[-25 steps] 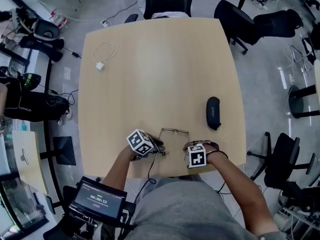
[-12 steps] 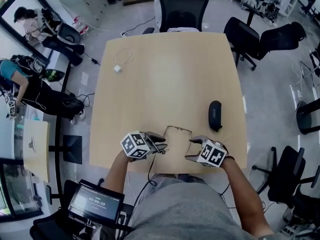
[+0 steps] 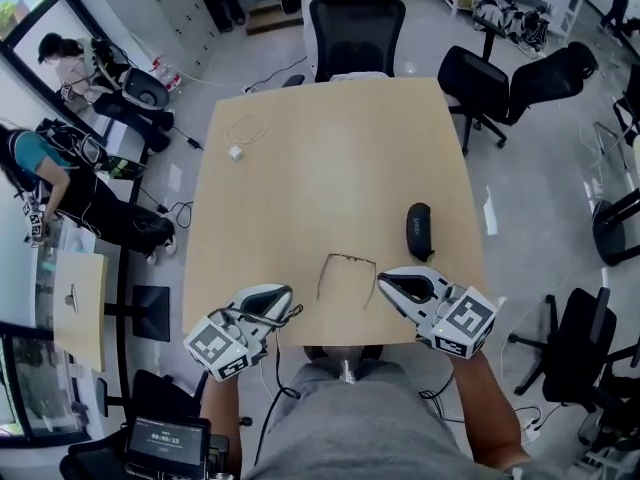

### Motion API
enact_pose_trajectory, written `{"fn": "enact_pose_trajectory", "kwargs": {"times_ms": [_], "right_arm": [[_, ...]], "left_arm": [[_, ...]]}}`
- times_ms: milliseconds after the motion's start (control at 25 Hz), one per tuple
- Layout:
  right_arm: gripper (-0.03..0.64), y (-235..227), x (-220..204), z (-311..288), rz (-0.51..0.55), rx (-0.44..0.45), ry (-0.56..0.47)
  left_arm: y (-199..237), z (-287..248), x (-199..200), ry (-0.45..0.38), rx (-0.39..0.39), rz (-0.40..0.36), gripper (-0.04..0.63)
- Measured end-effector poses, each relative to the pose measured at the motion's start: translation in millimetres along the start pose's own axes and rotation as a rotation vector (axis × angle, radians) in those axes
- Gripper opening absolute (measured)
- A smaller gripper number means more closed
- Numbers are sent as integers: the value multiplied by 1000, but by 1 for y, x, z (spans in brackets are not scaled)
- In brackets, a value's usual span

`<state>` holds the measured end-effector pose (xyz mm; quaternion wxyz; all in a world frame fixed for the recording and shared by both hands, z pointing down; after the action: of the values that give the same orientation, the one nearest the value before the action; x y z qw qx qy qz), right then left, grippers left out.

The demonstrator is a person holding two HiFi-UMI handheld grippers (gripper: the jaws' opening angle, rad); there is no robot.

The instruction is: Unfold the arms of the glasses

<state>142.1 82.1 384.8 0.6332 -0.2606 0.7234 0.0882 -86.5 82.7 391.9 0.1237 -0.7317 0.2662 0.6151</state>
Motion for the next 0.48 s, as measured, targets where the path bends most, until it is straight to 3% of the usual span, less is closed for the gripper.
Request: {"fn": "enact_pose_trajectory", "kwargs": {"times_ms": [200,480], "right_arm": [[8,19,39,23,100,-81,-64],[8,96,62,38,197,-217,-135]], "left_arm": [[-21,60,48,-203,69,-23,6],[-59,140,53,-245,33,-150,6]]}}
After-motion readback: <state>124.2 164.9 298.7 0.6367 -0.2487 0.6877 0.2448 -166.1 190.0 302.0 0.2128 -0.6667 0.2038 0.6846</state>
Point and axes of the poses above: the fingertips, and each gripper's own axes: z backward along the fingers, y to its left, x out of its top, the point moved 5 cm from there along z, backward along the fingers, and after that the axes turned 2 degrees about x, right-handed, at the moved point
